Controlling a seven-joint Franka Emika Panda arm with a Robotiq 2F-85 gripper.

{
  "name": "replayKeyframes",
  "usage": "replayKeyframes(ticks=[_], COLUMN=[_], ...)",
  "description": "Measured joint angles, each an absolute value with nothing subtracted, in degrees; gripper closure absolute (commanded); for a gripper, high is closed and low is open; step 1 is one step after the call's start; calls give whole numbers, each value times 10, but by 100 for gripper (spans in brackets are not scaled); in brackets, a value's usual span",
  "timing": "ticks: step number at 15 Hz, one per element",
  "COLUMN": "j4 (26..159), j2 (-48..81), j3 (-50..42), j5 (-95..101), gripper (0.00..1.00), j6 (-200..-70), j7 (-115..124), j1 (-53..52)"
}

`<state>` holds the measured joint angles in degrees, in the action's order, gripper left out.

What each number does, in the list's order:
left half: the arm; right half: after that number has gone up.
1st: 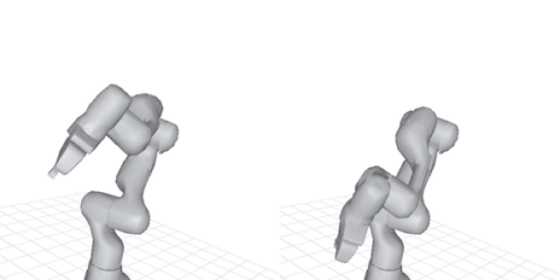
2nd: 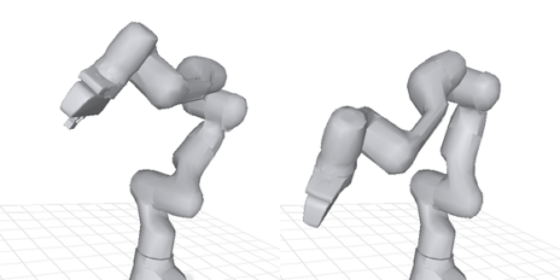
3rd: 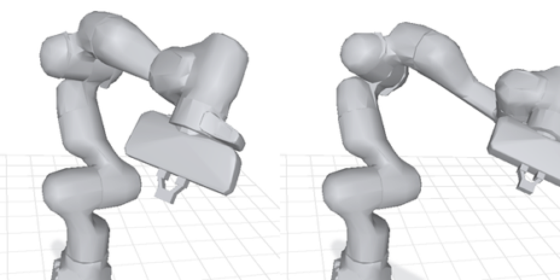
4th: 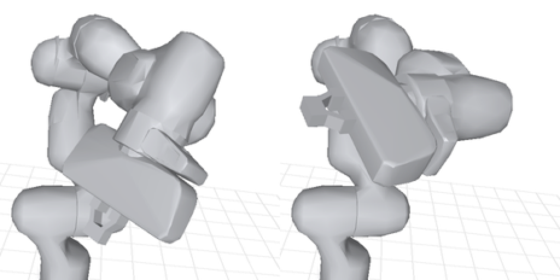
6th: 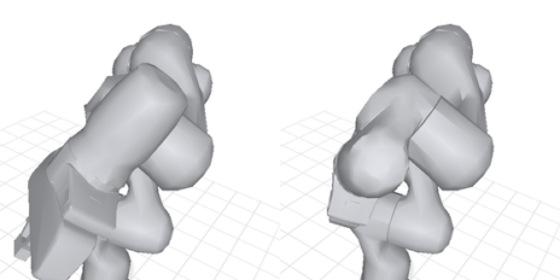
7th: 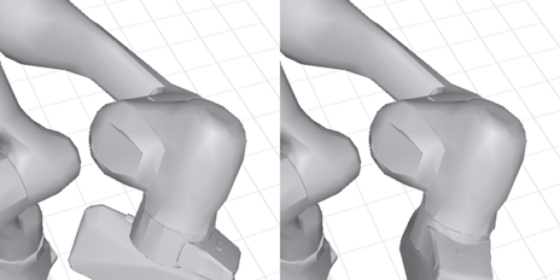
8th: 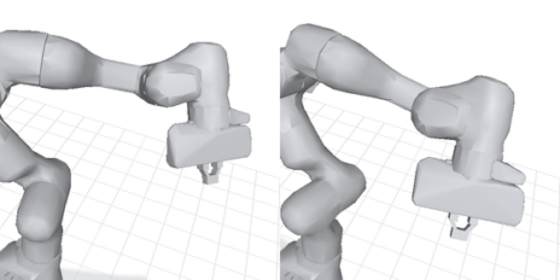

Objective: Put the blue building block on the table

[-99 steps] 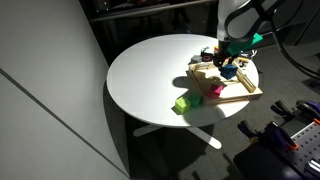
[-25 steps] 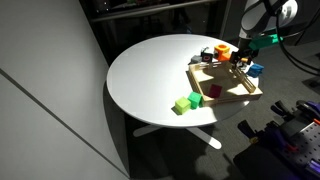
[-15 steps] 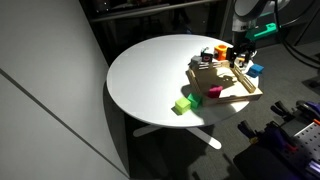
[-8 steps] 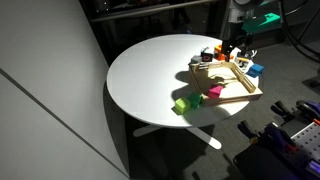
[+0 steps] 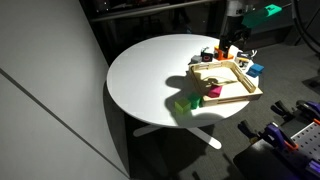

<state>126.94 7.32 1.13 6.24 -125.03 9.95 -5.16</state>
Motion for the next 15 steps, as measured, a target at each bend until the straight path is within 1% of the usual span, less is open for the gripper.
replayKeyframes(ticks=[7, 15], j4=[1300, 1306], j2=[50, 45], j3=[34, 36], j5=[63, 63], gripper=[0, 0], j6=[-1249, -1249], j7=[100, 100], j1=[-56, -56])
